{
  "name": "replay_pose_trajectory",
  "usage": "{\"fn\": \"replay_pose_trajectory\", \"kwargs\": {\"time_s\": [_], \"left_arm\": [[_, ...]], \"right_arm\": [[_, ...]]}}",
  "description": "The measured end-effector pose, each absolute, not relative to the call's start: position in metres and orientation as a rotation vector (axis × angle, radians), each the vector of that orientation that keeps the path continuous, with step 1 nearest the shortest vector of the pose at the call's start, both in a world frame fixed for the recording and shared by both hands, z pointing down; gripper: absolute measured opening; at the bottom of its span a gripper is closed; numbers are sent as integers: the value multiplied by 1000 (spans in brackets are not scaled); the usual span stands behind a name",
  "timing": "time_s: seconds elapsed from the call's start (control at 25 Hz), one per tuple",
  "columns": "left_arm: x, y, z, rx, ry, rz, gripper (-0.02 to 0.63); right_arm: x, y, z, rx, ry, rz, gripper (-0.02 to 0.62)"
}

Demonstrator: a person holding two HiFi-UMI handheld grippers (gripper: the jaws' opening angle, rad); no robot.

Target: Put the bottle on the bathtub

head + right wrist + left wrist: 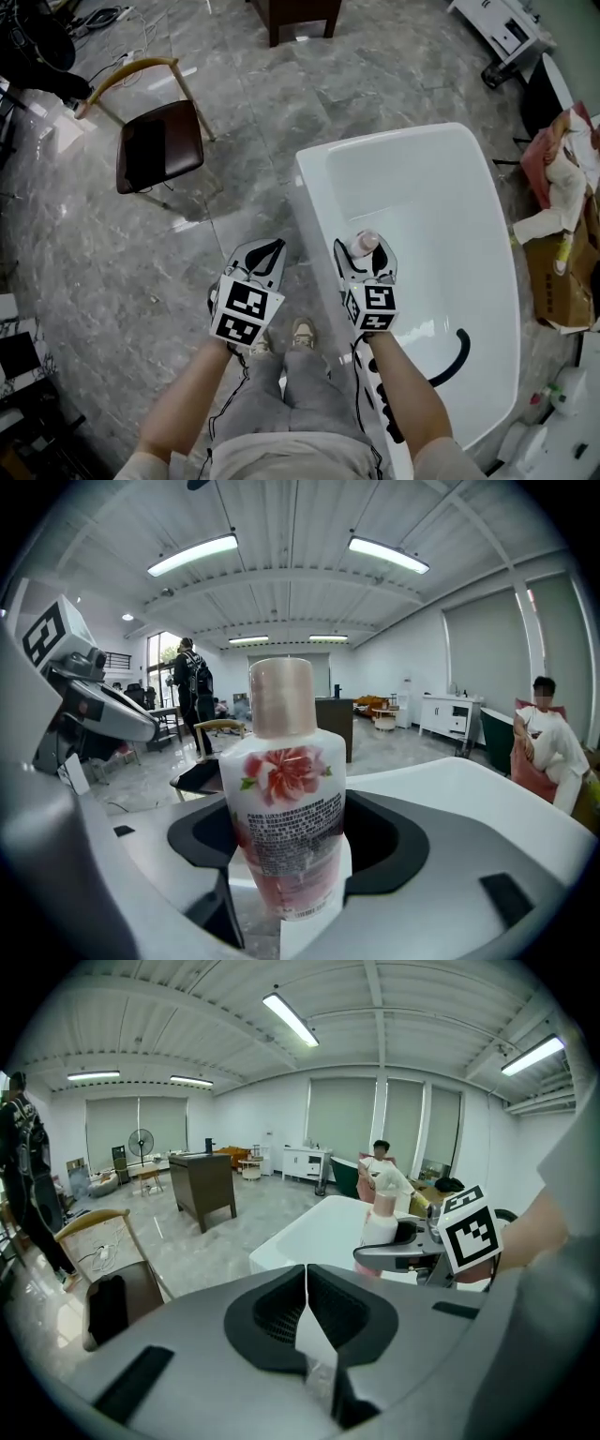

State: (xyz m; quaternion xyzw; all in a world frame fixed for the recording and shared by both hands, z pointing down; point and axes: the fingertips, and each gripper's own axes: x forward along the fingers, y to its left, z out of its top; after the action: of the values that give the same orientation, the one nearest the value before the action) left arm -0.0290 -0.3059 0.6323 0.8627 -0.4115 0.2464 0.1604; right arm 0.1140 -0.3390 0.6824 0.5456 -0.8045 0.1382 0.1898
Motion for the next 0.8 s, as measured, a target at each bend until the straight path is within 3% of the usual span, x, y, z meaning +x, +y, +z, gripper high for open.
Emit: {"fn": "replay_pose_trajectory", "kwargs": {"time_s": [0.52,0.8], "left_arm": [[-45,-311,673,2425,-1158,713,23],[-32,-303,670,2405,-1113,694,23]], "right_arm": [[119,-339,737,1532,-2264,287,345],[129,-340,742,1548,-2234,386,347]]}}
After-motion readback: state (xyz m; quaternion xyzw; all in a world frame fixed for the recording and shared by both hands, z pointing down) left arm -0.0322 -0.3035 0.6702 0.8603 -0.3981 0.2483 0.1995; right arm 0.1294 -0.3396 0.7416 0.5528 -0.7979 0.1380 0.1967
